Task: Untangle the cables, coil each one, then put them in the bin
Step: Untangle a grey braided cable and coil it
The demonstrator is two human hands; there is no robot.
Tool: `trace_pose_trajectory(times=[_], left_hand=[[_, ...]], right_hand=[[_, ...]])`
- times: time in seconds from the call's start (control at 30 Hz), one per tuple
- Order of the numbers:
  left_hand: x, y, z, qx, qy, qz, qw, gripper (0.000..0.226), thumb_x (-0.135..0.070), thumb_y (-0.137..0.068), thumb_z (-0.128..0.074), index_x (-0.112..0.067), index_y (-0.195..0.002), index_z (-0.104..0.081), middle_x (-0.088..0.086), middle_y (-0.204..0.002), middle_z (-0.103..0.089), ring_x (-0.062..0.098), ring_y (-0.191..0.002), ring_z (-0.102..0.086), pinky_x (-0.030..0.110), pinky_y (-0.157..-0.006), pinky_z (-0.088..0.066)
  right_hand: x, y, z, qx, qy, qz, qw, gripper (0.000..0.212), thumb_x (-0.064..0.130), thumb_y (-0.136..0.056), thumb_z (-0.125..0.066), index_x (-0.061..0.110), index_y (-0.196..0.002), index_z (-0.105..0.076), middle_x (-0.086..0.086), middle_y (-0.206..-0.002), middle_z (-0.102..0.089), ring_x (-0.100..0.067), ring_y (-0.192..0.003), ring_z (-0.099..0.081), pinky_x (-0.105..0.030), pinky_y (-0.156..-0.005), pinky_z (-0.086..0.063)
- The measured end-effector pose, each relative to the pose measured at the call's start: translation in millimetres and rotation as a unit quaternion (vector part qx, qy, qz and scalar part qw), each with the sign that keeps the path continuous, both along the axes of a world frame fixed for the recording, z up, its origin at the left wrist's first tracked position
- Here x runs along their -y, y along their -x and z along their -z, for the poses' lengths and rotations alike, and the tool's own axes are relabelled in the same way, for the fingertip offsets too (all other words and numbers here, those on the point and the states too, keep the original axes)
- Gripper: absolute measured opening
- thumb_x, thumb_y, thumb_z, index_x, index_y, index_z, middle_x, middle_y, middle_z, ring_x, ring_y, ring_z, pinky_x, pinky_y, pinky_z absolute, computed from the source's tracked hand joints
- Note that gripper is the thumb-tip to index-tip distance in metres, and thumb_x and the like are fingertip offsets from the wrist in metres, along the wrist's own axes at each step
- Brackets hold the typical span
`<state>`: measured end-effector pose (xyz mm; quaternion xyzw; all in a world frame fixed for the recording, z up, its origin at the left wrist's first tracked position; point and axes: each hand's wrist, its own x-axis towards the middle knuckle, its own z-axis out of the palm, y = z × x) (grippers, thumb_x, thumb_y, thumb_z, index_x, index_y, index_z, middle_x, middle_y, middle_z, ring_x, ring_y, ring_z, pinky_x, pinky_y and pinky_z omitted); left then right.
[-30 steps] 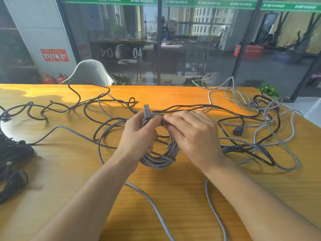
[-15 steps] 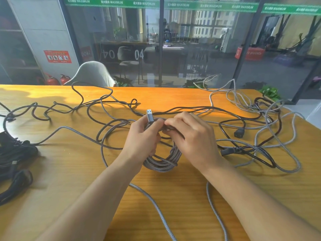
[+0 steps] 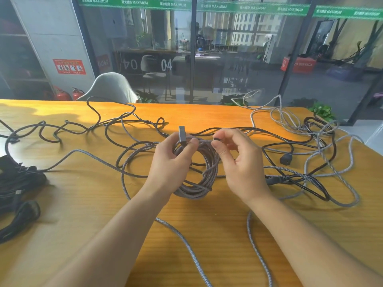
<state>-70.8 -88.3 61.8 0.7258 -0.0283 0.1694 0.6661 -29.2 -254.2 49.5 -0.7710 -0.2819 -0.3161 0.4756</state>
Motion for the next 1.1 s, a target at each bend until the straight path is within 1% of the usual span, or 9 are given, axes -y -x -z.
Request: trace_pose_trajectory(times=[0.07,0.23,0.3,0.37,0.47,0.7,0.77,0.9,1.1], left_hand=[[0,-1,2,-0.005,0.007,0.004,1.0,0.019,-0.035,-0.104,-0.061,-0.035,-0.087,-0.067,-0.015,-0.057,-0.04,0.015,-0.052,-0.031,0.032,-0.053,-0.029],[-6,-3,4,-0.004,-0.02,0.001,1.0,0.012,-0.041,-0.103,-0.063,-0.035,-0.093,-0.068,-0.017,-0.055,-0.045,0.02,-0.058,-0.033,0.035,-0.057,-0.033],[-8,-3,3,-0.002,-0.025,0.001,1.0,0.011,-0.043,-0.102,-0.064,-0.034,-0.098,-0.069,-0.017,-0.055,-0.047,0.019,-0.056,-0.033,0.034,-0.057,-0.033],[-10,-2,1,-0.02,0.007,0.02,1.0,0.013,-0.042,-0.1,-0.067,-0.031,-0.099,-0.071,-0.015,-0.056,-0.043,0.015,-0.052,-0.033,0.031,-0.053,-0.032],[-12,-1,-1,-0.062,0.084,0.064,0.993,0.02,-0.041,-0.098,-0.07,-0.033,-0.079,-0.069,-0.004,-0.063,-0.035,0.018,-0.056,-0.024,0.03,-0.049,-0.027],[-15,-2,0,-0.065,0.108,0.077,0.989,0.021,-0.038,-0.099,-0.069,-0.03,-0.08,-0.065,0.004,-0.071,-0.027,0.028,-0.068,-0.016,0.033,-0.052,-0.02],[-16,-1,0,-0.058,0.096,0.078,0.991,0.018,-0.037,-0.1,-0.068,-0.03,-0.083,-0.067,0.003,-0.069,-0.028,0.028,-0.066,-0.015,0.038,-0.055,-0.016],[-13,-1,2,-0.053,0.084,0.099,0.99,0.013,-0.032,-0.101,-0.067,-0.02,-0.1,-0.064,0.012,-0.075,-0.021,0.026,-0.064,-0.015,0.04,-0.056,-0.015],[-5,0,2,-0.049,0.088,0.15,0.983,0.011,-0.029,-0.101,-0.065,-0.028,-0.093,-0.073,0.014,-0.074,-0.022,0.024,-0.059,-0.017,0.037,-0.054,-0.018]], right_hand=[[2,-1,0,-0.007,0.015,-0.014,1.0,0.014,0.021,-0.104,-0.063,0.016,-0.113,-0.073,0.006,-0.105,-0.068,-0.012,-0.095,-0.065,-0.034,-0.082,-0.053],[7,-3,-2,0.042,0.072,0.001,0.996,0.016,0.021,-0.104,-0.065,0.014,-0.111,-0.078,0.007,-0.105,-0.07,-0.001,-0.089,-0.061,-0.025,-0.077,-0.052],[10,-2,-5,0.031,0.066,-0.028,0.997,0.016,0.02,-0.104,-0.064,0.014,-0.109,-0.078,0.008,-0.105,-0.07,-0.005,-0.093,-0.064,-0.027,-0.079,-0.053],[14,2,-10,0.001,0.034,-0.063,0.997,0.014,0.022,-0.104,-0.062,0.018,-0.107,-0.076,0.011,-0.103,-0.07,-0.013,-0.095,-0.067,-0.032,-0.082,-0.054],[17,9,-17,-0.048,-0.049,-0.099,0.993,0.012,0.022,-0.104,-0.061,0.024,-0.106,-0.073,0.012,-0.098,-0.07,-0.02,-0.089,-0.069,-0.036,-0.082,-0.057],[8,4,-14,-0.167,-0.199,-0.11,0.959,0.012,0.02,-0.102,-0.064,0.02,-0.103,-0.076,0.008,-0.082,-0.071,-0.013,-0.078,-0.066,-0.026,-0.079,-0.056],[8,1,-12,-0.186,-0.182,-0.125,0.957,0.012,0.024,-0.099,-0.067,0.021,-0.104,-0.077,0.009,-0.087,-0.074,-0.01,-0.08,-0.066,-0.027,-0.078,-0.057],[10,-2,-7,-0.124,-0.072,-0.096,0.985,0.018,0.035,-0.093,-0.073,0.026,-0.109,-0.077,0.007,-0.104,-0.07,-0.015,-0.094,-0.065,-0.032,-0.083,-0.055],[11,0,-5,-0.074,0.041,-0.11,0.99,0.047,0.042,-0.084,-0.08,0.024,-0.126,-0.07,0.009,-0.116,-0.065,-0.015,-0.115,-0.062,-0.025,-0.094,-0.05]])
